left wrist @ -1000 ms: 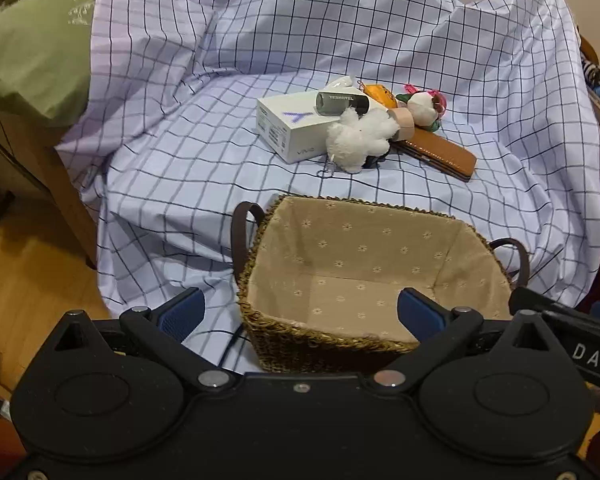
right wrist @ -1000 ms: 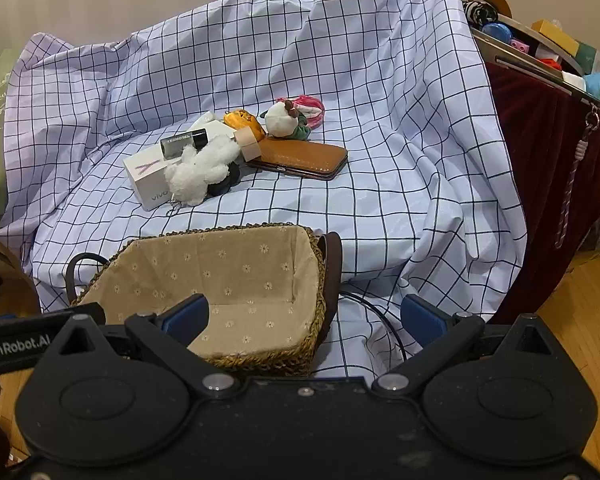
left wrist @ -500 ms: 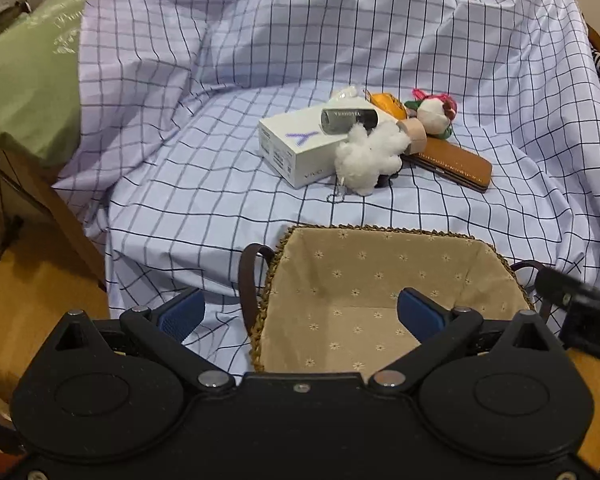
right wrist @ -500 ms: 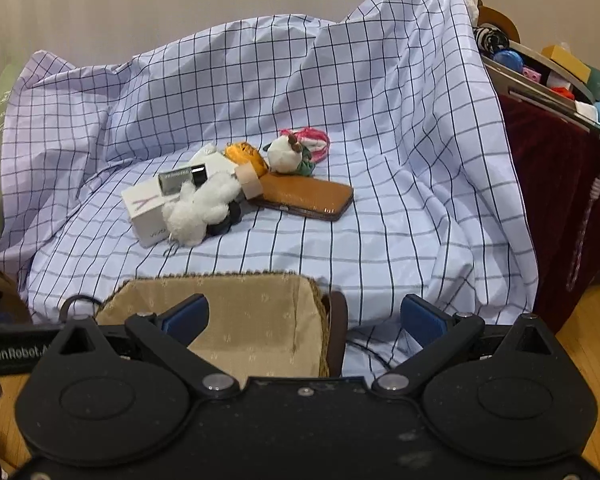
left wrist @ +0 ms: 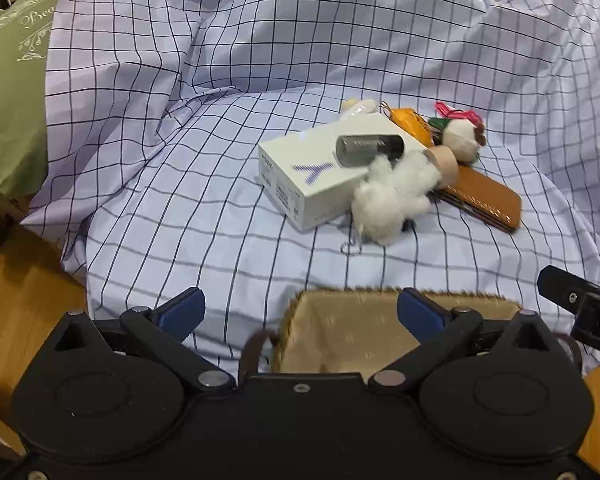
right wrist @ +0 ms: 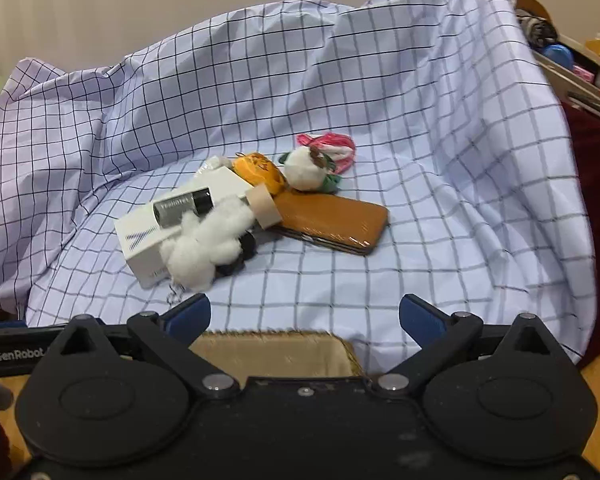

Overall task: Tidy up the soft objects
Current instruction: 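Lower the right tool onto the white plush toy and close on it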

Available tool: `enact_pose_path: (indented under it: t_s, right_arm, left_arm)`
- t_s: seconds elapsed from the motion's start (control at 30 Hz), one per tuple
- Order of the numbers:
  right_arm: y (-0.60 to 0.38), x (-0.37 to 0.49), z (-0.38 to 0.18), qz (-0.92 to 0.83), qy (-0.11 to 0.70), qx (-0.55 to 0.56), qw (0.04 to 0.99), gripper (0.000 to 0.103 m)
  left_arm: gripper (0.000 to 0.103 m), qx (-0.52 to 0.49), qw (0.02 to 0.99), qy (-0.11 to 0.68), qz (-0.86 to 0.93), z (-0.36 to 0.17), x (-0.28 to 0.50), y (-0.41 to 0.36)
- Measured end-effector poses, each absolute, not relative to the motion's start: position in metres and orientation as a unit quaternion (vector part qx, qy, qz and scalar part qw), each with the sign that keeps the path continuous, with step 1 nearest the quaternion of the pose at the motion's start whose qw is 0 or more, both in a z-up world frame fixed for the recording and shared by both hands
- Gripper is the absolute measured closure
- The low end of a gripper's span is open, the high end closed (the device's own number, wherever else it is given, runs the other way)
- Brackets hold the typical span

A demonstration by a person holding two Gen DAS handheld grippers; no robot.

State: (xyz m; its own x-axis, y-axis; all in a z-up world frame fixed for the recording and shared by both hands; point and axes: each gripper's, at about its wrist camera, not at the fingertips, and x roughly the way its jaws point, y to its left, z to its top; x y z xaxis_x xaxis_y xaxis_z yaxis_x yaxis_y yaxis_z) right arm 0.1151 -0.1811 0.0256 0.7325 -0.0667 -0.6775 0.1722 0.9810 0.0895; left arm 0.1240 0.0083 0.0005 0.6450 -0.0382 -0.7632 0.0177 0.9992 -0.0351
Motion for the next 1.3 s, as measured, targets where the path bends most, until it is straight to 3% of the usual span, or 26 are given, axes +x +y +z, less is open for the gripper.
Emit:
enact_pose_path:
  t_s: [0.87,1.2,1.3]
  right_arm:
    - [-0.122,0.261,-0.030,0.036,0.418,0.114,0.901,0.004]
    - [-0.129,0.277,-0.052,0.068,0.450,0.159,0.876,0.043]
    - [-0.128,0.273,-0.050,0.085,0.447,0.157,0.877,0.065]
  left_arm:
    - [0.005,-0.067,0.887,0.455,0.032,-0.035,0.195,0.065]
    - [0.005,-0.069,0.890,0.448,0.041,-0.035,0.199,0.068]
    - [0.005,-0.062,0.892,0.446,0.033,-0.033,0.202,0.062]
